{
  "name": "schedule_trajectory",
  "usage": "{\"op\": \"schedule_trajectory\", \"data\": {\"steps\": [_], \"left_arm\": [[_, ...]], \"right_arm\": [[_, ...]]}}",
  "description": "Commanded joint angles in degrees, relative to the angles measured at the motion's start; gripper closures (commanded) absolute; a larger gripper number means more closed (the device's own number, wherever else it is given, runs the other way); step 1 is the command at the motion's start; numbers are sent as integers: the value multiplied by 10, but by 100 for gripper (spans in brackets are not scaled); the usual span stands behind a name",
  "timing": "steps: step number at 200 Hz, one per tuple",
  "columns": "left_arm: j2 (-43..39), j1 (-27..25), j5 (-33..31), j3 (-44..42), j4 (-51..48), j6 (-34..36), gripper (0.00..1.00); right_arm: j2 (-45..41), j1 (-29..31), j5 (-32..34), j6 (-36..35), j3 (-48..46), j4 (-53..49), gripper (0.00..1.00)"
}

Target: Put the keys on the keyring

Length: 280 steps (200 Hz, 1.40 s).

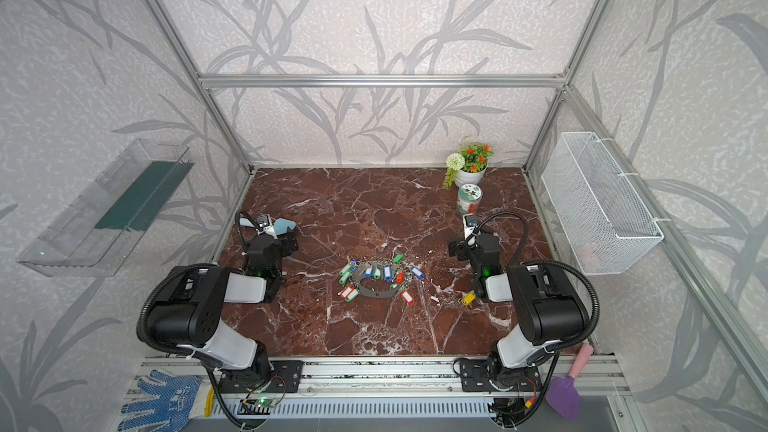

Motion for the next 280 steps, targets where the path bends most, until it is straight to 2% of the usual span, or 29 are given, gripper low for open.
{"op": "schedule_trajectory", "data": {"steps": [1, 127, 137, 174, 190, 209, 221, 229, 239, 247, 254, 267, 273, 280], "left_arm": [[-4, -3, -2, 8, 5, 5, 1], [-4, 1, 3, 10, 1, 1, 1], [-4, 1, 6, 11, -1, 0, 1], [-7, 4, 8, 11, 1, 3, 1], [-64, -5, -1, 36, -92, 12, 1], [-149, -27, -11, 65, -217, 25, 1], [-200, -52, -69, 74, -262, -37, 1], [-233, -62, -96, 84, -314, -117, 1], [-267, -66, -102, 102, -404, -249, 1], [-287, -66, -93, 113, -465, -335, 1], [-300, -65, -78, 120, -502, -379, 1], [-325, -64, -43, 119, -543, -450, 1], [-336, -62, -9, 114, -551, -474, 1], [-350, -54, 43, 107, -556, -491, 1]], "right_arm": [[-6, -2, 0, 4, 9, 6, 1], [-6, -1, -1, 5, 9, 6, 1], [-6, -2, 20, 12, 11, 4, 1], [-9, -5, 30, 16, 10, 6, 1], [-67, 11, 91, 17, 8, -33, 1], [-160, 34, 114, 5, 55, -193, 1], [-204, 38, 120, 39, 87, -263, 1], [-229, 37, 145, 94, 102, -305, 1], [-258, 37, 183, 178, 118, -365, 1], [-279, 35, 198, 237, 124, -396, 1], [-297, 32, 193, 266, 119, -394, 1], [-326, 24, 131, 301, 92, -347, 1], [-332, 24, 99, 309, 82, -328, 1], [-338, 26, 75, 325, 90, -354, 1]]}}
